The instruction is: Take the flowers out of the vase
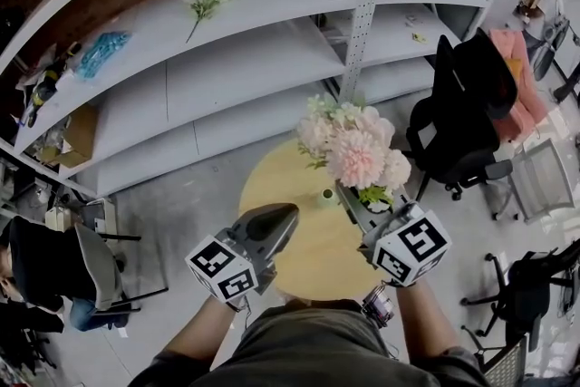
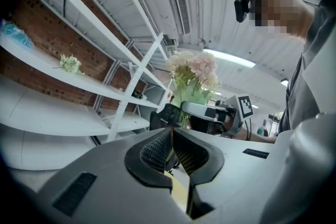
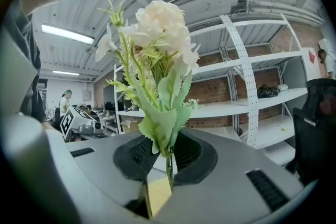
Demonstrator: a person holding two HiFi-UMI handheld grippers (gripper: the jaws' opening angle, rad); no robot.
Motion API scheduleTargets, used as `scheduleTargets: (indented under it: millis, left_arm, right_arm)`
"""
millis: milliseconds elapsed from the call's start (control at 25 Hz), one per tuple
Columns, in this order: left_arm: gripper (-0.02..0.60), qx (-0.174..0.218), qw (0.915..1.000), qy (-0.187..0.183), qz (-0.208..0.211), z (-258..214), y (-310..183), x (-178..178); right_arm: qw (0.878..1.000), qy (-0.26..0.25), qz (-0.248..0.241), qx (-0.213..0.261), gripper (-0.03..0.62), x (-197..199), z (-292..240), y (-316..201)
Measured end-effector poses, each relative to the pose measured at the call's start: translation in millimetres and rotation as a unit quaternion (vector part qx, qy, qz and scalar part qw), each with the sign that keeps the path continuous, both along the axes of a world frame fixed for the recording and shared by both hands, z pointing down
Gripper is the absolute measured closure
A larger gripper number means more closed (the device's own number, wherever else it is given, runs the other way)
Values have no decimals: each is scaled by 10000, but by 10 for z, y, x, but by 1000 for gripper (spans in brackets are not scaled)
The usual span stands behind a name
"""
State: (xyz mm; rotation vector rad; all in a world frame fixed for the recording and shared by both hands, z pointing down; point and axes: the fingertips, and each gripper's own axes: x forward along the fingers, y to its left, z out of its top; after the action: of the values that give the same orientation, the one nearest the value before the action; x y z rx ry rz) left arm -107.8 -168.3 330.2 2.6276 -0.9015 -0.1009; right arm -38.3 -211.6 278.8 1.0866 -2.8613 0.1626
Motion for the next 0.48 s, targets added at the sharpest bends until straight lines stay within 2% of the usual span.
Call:
scheduleTargets:
  millis: [480]
  left_arm:
    - [558,16,9999,59,137,-39,-1,110]
  right_arm:
    - [9998,16,106,-136,540,35,42,50]
